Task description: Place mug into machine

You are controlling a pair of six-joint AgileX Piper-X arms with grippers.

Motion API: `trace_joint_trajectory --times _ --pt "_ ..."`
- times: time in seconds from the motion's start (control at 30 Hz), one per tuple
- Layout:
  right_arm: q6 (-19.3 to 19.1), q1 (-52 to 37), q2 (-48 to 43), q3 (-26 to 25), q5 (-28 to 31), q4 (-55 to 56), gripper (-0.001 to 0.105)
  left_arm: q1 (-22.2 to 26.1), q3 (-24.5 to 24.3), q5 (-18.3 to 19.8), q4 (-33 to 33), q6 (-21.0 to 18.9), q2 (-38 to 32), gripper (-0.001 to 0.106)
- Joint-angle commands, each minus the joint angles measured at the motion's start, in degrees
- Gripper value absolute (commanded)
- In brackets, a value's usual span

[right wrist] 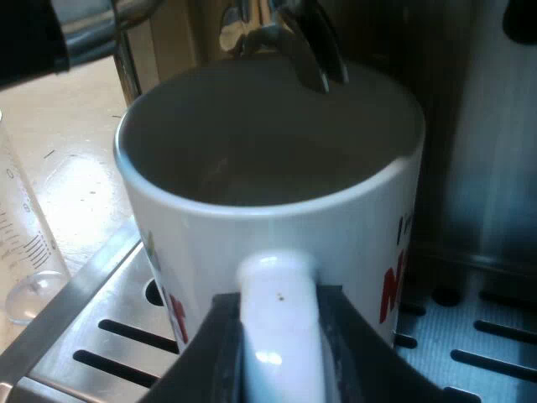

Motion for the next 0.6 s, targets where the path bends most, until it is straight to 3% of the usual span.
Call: trace_joint_trajectory --times 0.03,0.13,0.2,0.27,0.37,0.6 --pt "-0.79 -0.12 -0.63 -0.97 -0.03 -2.12 0.0 -0.05 -0.21 0.57 -0.77 0.1 0.12 0.078" --pt "-0.79 -0.12 -0.63 -0.97 -0.03 -2.02 0.001 -0.05 -0.21 0.57 -0.77 0.1 0.12 0.078" --pt "-0.79 -0.12 -0.63 -0.97 -0.03 -2.02 0.009 -0.05 -0.21 0.57 -0.77 0.1 0.12 0.078" --pt "-0.79 -0.12 -0.63 -0.97 -0.03 -1.59 0.028 -0.05 -0.21 0.57 -0.77 0.1 0.12 0.078" --pt "-1.08 -0.12 -0.63 -0.97 -0.03 -1.05 0.042 -0.05 -0.21 0.57 -0.77 0.1 0.12 0.078" --pt "-3.39 -0.02 -1.43 -0.97 -0.03 -0.73 0.043 -0.05 -0.21 0.57 -0.77 0.1 0.12 0.078"
